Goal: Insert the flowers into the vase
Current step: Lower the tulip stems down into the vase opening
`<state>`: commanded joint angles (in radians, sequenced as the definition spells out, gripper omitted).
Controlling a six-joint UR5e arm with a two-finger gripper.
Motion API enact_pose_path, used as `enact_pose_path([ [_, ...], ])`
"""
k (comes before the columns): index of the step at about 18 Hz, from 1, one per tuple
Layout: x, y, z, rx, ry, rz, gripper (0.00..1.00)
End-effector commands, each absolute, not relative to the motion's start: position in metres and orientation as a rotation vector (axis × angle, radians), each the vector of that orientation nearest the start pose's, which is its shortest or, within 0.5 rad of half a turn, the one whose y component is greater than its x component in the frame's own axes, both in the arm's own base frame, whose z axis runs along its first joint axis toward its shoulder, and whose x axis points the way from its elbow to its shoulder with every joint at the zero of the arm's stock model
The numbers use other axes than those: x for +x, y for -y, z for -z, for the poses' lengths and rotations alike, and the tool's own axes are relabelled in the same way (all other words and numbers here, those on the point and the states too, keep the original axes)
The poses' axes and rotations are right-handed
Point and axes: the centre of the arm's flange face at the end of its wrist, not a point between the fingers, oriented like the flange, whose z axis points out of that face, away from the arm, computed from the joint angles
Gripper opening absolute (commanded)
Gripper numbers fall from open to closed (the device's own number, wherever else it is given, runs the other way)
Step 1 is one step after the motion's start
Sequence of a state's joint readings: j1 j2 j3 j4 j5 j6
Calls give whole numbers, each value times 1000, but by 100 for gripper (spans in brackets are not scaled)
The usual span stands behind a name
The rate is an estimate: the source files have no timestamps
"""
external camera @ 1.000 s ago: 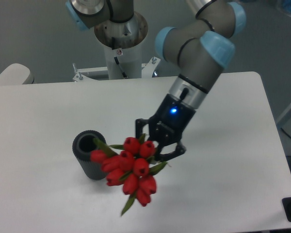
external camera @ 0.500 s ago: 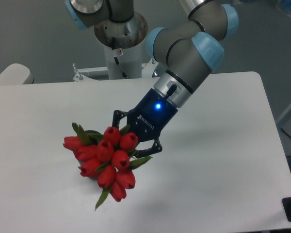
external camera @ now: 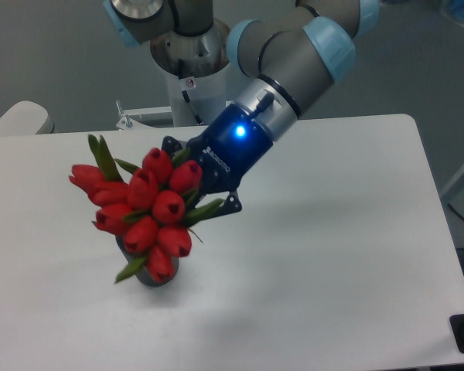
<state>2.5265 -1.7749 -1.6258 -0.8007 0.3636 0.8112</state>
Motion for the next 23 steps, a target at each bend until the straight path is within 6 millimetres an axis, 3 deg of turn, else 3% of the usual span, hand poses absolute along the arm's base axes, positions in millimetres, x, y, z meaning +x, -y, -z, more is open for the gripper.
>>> enact_pose_path([
  [3,-315,-514,-477,-1899,-262,446,22],
  [7,-296,-512,-477,-1896,-287,457,21],
  [13,-281,-516,-459,-1896,-338,465,21],
  [18,-281,-517,-443,-1898,-364,462,21],
  [23,-274,-510,-402,-1902,-412,466,21],
])
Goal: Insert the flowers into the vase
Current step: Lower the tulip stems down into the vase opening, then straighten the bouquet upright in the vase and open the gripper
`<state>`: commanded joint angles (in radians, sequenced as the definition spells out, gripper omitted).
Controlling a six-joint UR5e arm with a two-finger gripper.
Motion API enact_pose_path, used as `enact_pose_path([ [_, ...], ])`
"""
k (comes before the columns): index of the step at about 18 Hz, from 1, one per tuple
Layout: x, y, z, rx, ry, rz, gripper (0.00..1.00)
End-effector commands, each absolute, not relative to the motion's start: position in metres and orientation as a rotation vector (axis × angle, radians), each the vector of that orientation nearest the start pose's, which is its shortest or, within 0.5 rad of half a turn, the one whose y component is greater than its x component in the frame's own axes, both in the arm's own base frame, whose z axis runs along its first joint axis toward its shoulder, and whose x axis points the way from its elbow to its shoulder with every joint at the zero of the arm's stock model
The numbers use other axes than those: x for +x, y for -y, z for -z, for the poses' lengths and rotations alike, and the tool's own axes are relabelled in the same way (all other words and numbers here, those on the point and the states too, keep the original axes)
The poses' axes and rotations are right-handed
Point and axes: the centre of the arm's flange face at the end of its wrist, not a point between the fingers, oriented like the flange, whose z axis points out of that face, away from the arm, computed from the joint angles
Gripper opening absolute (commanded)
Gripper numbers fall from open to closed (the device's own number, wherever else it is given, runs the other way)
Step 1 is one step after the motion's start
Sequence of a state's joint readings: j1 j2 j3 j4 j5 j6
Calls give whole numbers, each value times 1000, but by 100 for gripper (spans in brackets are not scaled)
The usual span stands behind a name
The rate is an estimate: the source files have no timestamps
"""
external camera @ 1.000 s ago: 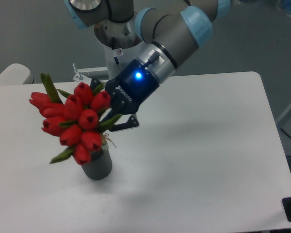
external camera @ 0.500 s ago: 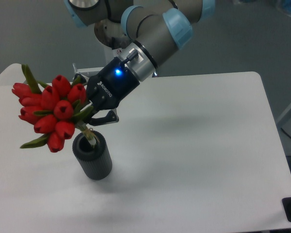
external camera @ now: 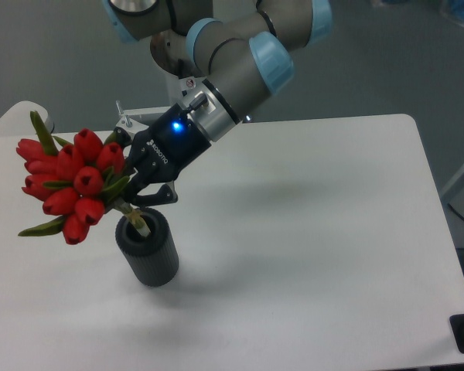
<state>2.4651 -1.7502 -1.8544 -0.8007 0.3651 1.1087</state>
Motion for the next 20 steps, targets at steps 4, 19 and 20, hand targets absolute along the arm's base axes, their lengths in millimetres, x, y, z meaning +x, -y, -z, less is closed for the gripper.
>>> enact_pose_path([
  [4,-278,-510,-371,-1906,-430,474,21],
  [19,-275,-506,-316,-1925,-436,523,22],
  [20,-276,-506,-312,-1928,-430,532,23],
])
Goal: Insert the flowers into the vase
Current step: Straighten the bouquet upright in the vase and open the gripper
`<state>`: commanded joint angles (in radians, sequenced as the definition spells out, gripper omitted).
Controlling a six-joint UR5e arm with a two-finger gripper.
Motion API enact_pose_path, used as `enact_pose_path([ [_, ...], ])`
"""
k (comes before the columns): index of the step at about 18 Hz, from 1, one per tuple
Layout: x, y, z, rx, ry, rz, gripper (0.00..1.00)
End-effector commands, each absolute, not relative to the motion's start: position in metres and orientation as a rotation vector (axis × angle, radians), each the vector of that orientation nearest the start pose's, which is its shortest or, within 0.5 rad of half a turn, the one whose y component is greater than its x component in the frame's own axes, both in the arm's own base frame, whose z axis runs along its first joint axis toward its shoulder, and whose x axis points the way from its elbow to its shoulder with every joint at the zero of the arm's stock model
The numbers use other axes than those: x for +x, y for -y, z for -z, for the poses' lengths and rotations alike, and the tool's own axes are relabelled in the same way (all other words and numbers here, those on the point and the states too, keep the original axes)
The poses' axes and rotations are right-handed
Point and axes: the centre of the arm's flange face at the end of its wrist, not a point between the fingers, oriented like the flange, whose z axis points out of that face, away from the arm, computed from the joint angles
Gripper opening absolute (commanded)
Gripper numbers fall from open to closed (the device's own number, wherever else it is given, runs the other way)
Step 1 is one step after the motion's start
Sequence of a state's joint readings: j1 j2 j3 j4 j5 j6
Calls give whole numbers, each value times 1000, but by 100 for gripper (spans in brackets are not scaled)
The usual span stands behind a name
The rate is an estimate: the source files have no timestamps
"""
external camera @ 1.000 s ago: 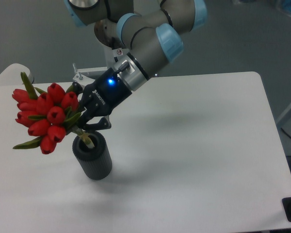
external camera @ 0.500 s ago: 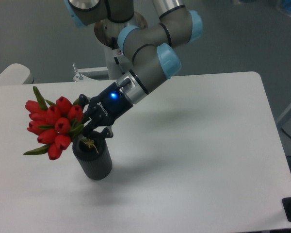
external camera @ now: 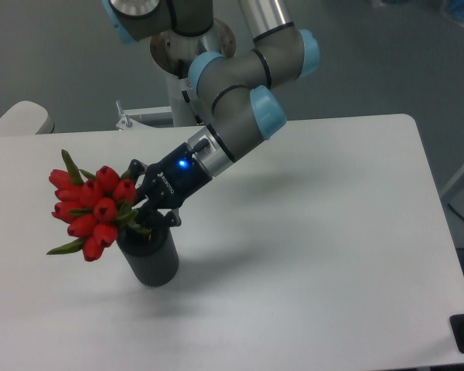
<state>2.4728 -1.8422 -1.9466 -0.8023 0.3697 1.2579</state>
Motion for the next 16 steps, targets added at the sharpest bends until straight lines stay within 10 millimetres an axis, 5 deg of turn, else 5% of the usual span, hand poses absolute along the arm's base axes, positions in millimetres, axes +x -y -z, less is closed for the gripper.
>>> enact_pose_path([
  [5,-285,-502,-309,-1932,-405,530,35],
  [10,-289,-499,-310,-1934,-391,526,67],
  [13,-297,-494,-312,-1931,-375,516,100],
  [16,-300,-492,-313,-1930,-373,507,100],
])
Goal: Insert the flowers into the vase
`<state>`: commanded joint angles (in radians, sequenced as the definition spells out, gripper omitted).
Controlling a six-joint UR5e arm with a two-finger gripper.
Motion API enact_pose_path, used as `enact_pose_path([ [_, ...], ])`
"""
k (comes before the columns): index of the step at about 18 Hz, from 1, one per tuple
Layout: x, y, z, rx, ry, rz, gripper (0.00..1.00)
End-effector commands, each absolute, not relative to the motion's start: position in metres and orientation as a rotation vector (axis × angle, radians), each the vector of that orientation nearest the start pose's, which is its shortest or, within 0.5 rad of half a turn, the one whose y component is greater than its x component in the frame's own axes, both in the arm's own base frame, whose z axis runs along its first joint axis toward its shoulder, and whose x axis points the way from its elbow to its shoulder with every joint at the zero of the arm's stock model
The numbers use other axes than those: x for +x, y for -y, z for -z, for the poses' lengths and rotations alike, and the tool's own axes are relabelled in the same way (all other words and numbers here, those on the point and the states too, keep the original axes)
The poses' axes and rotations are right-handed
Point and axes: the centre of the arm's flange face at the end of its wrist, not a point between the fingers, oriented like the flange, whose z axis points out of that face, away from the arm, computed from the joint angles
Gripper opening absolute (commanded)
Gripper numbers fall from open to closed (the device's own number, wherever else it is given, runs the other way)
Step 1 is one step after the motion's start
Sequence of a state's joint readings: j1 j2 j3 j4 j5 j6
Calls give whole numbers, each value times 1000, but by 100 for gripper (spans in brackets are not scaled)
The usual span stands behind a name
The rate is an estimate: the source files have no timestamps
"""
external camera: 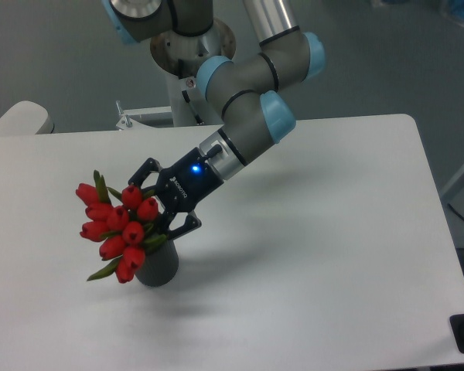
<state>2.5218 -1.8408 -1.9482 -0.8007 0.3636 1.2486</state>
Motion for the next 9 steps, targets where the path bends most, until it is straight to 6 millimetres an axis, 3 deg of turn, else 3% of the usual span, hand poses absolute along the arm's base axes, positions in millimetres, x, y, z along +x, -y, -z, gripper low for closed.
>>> enact_pose_path([
  [6,-316,-477,-315,-1932,-350,468,100],
  [9,-324,-465,-332,-1924,-363,403,100],
])
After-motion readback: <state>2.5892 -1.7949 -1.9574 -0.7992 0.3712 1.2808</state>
